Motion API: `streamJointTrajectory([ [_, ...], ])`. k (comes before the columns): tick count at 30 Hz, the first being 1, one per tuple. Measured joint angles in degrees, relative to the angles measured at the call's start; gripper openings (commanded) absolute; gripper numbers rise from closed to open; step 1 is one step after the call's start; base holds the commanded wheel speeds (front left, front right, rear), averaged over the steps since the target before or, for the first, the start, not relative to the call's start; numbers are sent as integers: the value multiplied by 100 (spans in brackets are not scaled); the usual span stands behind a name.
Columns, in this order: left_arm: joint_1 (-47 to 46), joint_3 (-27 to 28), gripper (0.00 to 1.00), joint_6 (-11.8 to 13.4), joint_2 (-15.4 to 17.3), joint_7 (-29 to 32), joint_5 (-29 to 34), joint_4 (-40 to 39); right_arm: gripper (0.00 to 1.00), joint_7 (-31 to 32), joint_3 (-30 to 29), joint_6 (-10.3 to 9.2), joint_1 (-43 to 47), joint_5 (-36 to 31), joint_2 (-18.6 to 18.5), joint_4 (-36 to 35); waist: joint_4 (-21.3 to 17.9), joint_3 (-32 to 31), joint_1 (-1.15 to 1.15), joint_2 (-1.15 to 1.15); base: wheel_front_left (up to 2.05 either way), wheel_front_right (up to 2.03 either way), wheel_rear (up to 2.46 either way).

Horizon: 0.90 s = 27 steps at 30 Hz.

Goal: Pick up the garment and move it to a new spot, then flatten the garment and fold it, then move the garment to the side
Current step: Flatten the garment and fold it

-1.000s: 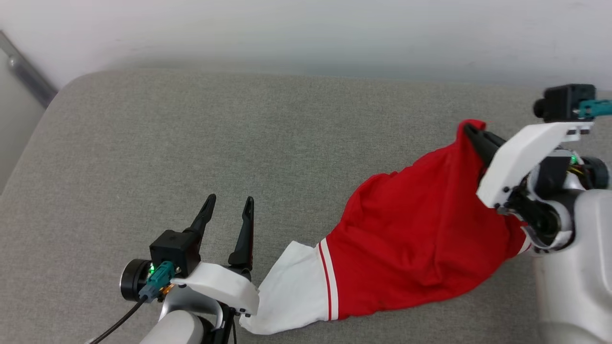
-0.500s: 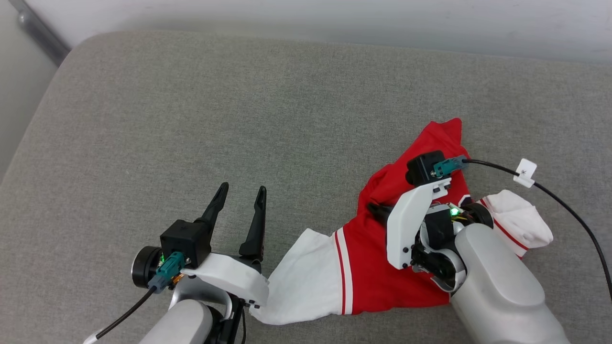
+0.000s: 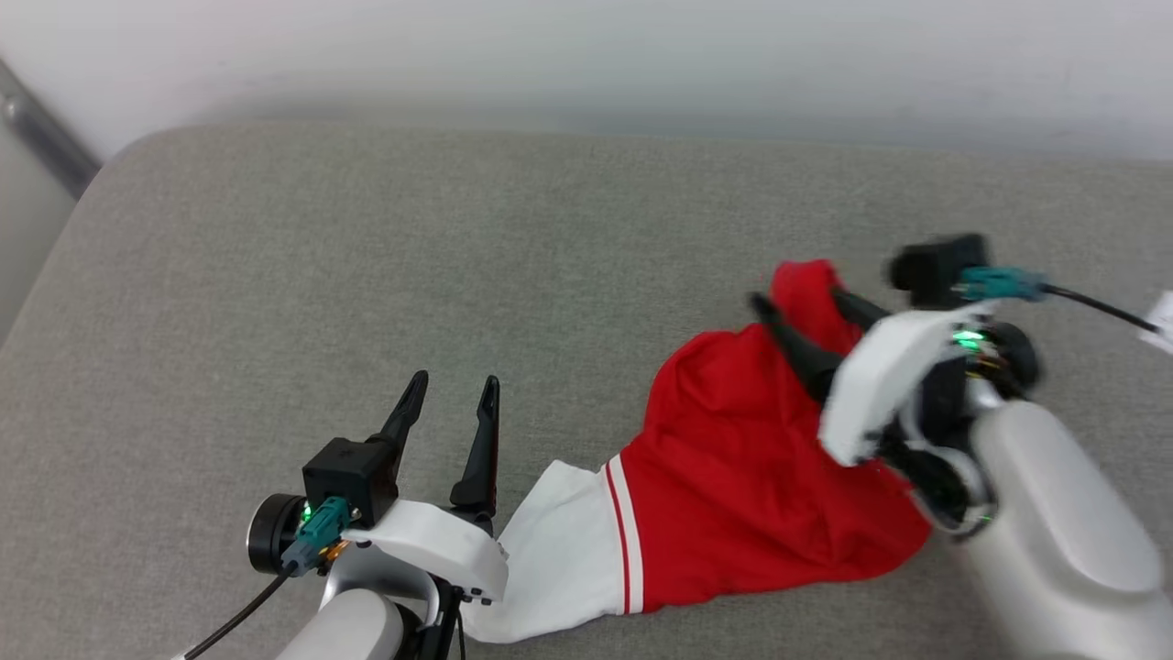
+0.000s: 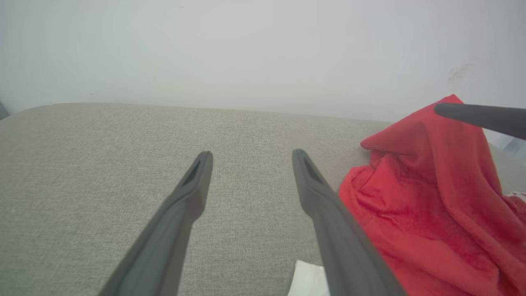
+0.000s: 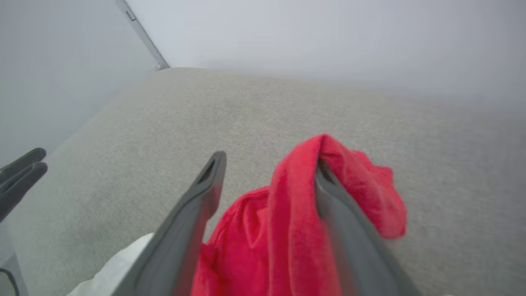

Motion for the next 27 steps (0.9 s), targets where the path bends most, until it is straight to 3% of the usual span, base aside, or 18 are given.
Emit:
streamJointTrajectory([
  [3, 41, -2, 100, 44, 24, 8, -3, -43, 100, 471, -764, -1, 479, -93, -379, -456, -124, -132, 0, 0, 0, 0, 0],
  [7, 116, 10, 100, 91, 59, 9, -10, -83, 100, 1007, -1677, -1, 1010, -164, -621, -965, -224, -195, 0, 0, 0, 0, 0],
  [13, 149, 5, 100, 114, 92, 33, -15, -166, 100, 2002, -2808, -1, 1828, -495, -632, -1573, -328, -166, 0, 0, 0, 0, 0],
  [20, 37, -38, 100, 102, 89, 54, 0, -232, 100, 2971, -3081, -1, 2109, -617, -390, -1750, -318, 42, 0, 0, 0, 0, 0],
  [27, -141, -67, 100, 37, 94, 56, 37, -227, 100, 3156, -2929, -1, 1729, -582, -292, -1155, -165, 338, 0, 0, 0, 0, 0],
])
